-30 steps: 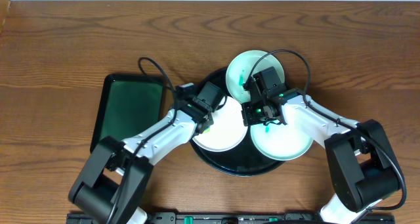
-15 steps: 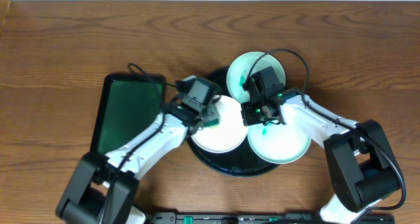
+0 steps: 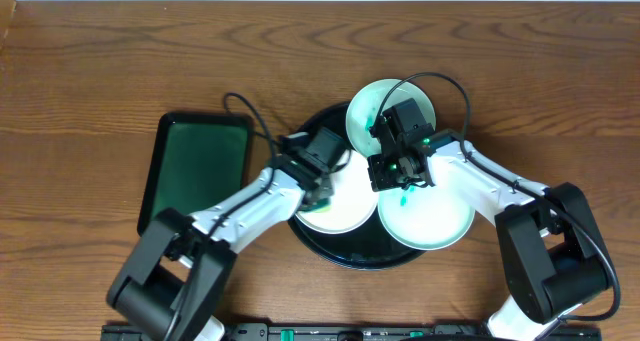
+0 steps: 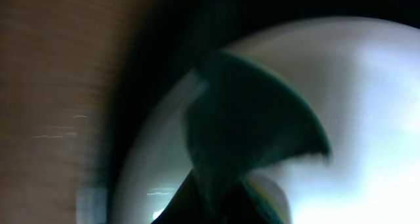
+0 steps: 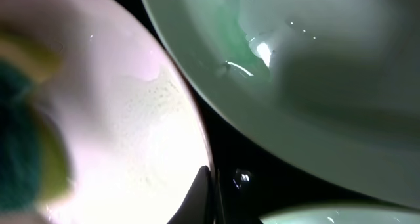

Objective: Clean dirty plates on tray and stack at the side

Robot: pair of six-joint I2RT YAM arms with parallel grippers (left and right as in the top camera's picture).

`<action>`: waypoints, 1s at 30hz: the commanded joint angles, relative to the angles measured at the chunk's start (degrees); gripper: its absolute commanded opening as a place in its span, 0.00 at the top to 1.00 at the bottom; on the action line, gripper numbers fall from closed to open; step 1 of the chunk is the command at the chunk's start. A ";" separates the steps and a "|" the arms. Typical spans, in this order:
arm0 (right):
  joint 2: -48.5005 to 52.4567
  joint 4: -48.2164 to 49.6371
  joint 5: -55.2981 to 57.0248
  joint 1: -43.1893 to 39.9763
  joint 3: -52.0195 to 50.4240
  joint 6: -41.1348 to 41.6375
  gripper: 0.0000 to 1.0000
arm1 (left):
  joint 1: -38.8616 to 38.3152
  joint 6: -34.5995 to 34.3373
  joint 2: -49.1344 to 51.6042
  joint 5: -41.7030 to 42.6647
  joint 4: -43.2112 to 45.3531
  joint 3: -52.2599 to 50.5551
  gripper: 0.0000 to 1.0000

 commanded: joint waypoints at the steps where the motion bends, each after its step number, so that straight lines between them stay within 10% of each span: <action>1: -3.30 -0.96 1.68 -0.70 3.10 -1.55 0.99 | 5.14 -0.35 -1.97 -17.42 -4.92 -2.82 0.93; 12: -6.80 -3.76 2.29 0.55 6.16 -3.06 0.99 | 7.39 2.86 -23.21 -8.50 -3.54 -2.82 0.93; 23: -5.68 2.34 -1.73 7.76 6.75 0.22 0.60 | 12.87 3.17 -28.26 -8.17 -4.44 -2.84 0.93; 30: 0.02 3.45 5.16 11.80 6.75 7.19 0.62 | 21.46 3.17 -28.26 -8.13 -8.87 -2.84 0.93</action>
